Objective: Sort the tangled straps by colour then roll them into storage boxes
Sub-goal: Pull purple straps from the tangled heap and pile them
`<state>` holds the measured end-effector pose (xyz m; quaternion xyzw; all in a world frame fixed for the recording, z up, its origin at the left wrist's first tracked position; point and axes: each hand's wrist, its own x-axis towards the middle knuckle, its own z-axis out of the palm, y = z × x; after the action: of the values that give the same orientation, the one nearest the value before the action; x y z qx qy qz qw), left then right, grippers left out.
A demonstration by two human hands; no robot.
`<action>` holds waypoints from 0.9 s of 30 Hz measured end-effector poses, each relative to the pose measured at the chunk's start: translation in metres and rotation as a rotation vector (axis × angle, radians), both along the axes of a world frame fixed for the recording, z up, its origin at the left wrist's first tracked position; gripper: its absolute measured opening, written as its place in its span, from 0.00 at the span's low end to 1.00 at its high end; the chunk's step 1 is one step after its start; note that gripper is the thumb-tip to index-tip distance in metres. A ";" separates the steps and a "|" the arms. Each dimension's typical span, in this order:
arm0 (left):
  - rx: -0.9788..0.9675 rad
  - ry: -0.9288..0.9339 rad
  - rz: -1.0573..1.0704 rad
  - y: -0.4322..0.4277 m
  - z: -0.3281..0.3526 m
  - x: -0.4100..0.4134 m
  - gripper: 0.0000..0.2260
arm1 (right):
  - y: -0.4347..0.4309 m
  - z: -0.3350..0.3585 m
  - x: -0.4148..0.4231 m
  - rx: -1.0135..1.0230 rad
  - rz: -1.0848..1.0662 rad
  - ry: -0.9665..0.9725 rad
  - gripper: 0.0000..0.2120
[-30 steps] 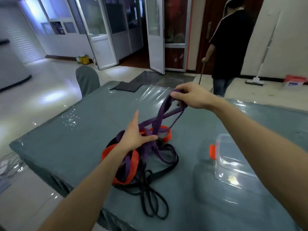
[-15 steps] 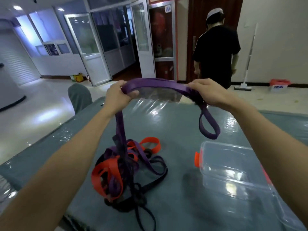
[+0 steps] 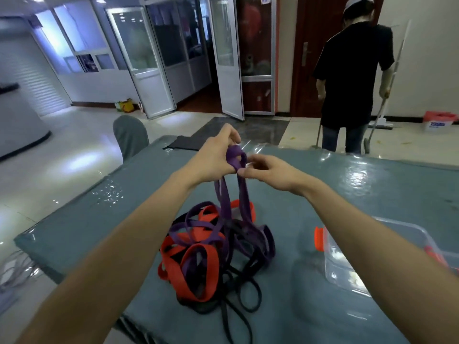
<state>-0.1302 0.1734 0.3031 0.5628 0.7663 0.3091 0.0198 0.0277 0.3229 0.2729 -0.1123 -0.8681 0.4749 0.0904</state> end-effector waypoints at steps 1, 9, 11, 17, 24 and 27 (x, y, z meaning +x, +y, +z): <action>0.028 0.001 -0.003 0.000 -0.003 -0.002 0.28 | -0.001 0.000 -0.002 0.027 0.024 -0.005 0.20; 0.120 -0.659 -0.089 0.015 -0.075 -0.003 0.12 | 0.002 0.023 0.003 0.269 -0.003 0.035 0.13; 0.099 -1.004 -0.177 0.018 -0.109 0.013 0.13 | -0.006 0.022 0.008 0.528 -0.013 -0.015 0.13; -0.077 -1.135 -0.471 0.010 -0.149 -0.008 0.31 | 0.008 0.030 0.040 0.470 -0.237 0.046 0.13; -0.272 -0.498 -0.084 0.035 -0.167 0.029 0.13 | 0.033 0.052 0.067 0.243 -0.289 0.246 0.11; -0.011 -0.465 0.255 0.043 -0.090 -0.023 0.15 | 0.051 0.042 0.083 0.140 -0.500 0.401 0.15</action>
<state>-0.1528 0.2160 0.2134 0.3752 0.8076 0.4260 0.1594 0.1103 0.3734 0.3149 -0.2196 -0.8092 0.3898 0.3808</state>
